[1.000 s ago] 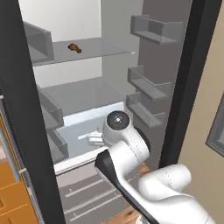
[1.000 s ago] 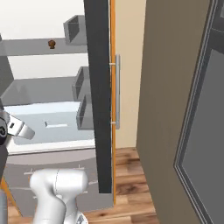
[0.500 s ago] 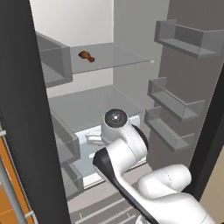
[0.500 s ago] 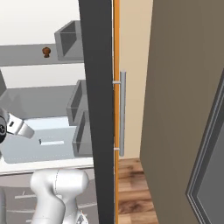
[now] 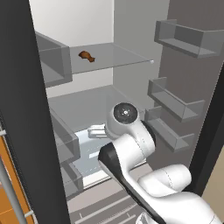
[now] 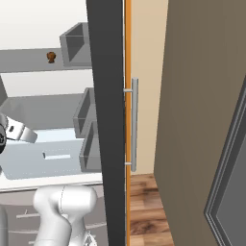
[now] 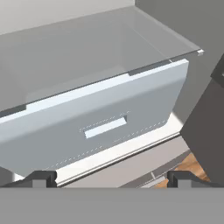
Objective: Place one lime and one chicken drumstick in each tupperware on the nearby counter, to pack two identical lunches.
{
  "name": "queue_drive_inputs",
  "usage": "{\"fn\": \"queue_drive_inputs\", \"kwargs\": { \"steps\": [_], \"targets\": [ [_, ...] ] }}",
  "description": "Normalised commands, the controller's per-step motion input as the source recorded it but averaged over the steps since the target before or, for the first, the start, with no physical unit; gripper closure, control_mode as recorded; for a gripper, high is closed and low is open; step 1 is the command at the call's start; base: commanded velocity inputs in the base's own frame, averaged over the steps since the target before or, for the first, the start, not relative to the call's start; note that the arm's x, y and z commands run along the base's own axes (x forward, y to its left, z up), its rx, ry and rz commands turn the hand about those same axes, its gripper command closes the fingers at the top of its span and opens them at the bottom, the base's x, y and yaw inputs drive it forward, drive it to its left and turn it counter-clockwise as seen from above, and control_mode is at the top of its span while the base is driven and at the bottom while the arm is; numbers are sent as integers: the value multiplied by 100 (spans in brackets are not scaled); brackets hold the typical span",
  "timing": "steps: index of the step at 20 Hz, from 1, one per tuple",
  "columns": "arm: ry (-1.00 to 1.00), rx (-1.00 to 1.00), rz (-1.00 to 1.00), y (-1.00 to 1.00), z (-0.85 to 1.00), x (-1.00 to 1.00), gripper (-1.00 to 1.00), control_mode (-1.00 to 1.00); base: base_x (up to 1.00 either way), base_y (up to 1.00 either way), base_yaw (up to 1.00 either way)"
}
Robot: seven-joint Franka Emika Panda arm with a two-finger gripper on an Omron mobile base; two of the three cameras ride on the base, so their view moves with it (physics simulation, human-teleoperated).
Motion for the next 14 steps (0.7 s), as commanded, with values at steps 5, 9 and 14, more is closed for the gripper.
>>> {"fn": "queue_drive_inputs", "kwargs": {
  "steps": [5, 9, 14],
  "targets": [
    [-13, 0, 44, -17, 100, 2, -100, -100, 0, 0, 0],
    [0, 0, 39, -18, 100, 33, -100, -100, 0, 0, 0],
    [4, -1, 13, -7, 100, 58, -100, -100, 0, 0, 0]
  ]
}}
